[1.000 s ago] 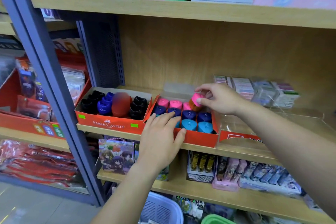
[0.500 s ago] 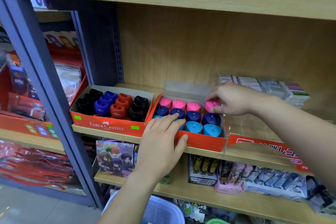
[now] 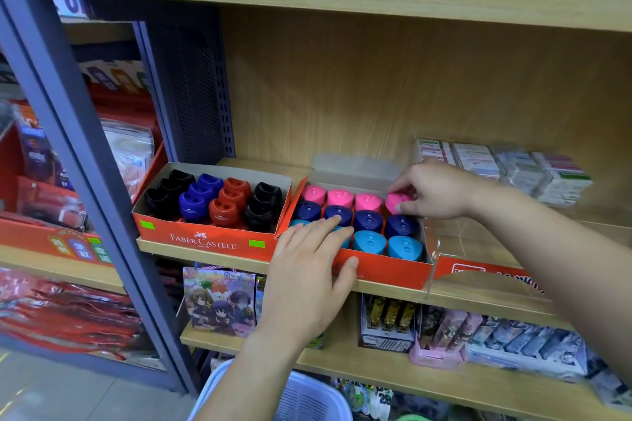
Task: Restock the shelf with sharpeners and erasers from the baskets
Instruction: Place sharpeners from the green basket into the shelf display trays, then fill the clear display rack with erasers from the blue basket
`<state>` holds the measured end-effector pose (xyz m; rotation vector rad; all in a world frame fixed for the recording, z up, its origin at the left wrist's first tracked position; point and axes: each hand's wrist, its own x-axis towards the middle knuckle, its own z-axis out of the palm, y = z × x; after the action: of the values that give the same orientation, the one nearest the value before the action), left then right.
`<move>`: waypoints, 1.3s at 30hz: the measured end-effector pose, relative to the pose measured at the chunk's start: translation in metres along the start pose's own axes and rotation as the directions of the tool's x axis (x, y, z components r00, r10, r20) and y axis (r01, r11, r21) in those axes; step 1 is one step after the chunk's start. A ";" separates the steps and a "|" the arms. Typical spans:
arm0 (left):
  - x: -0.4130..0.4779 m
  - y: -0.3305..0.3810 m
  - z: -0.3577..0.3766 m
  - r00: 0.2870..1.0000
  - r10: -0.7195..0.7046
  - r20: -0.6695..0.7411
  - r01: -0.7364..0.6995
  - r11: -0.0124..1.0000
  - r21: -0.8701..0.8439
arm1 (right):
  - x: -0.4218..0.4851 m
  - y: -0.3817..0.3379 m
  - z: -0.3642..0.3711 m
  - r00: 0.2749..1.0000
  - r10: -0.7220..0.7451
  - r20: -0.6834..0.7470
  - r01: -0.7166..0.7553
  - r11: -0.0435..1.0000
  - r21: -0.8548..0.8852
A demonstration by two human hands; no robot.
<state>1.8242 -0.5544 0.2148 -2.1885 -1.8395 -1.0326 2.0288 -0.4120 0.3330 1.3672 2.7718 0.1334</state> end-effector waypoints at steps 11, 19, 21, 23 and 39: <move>0.001 0.001 0.001 1.000 -0.006 -0.001 0.006 1.000 -0.020 | -0.006 -0.001 0.010 0.996 0.024 -0.082 -0.011 0.988 0.154; 0.003 0.008 -0.017 0.998 0.005 0.066 0.000 0.996 -0.086 | -0.035 -0.028 0.006 0.963 0.087 -0.255 -0.021 0.968 0.252; 0.000 0.012 -0.031 0.998 -0.006 0.059 0.018 0.977 -0.210 | -0.046 -0.048 0.005 0.950 0.096 -0.297 -0.012 0.962 0.273; -0.009 0.016 -0.047 0.999 -0.048 0.009 0.048 0.957 -0.286 | -0.056 -0.069 0.008 0.933 0.092 -0.348 0.017 0.954 0.299; -0.261 -0.101 -0.009 0.386 -0.737 0.555 0.767 0.591 0.249 | -0.100 -0.241 0.231 0.964 -0.185 0.189 0.069 0.865 0.497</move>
<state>1.7189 -0.7497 0.0443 -1.7454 -3.3527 -0.3593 1.9183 -0.6241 0.0798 1.1649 2.7819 -0.7336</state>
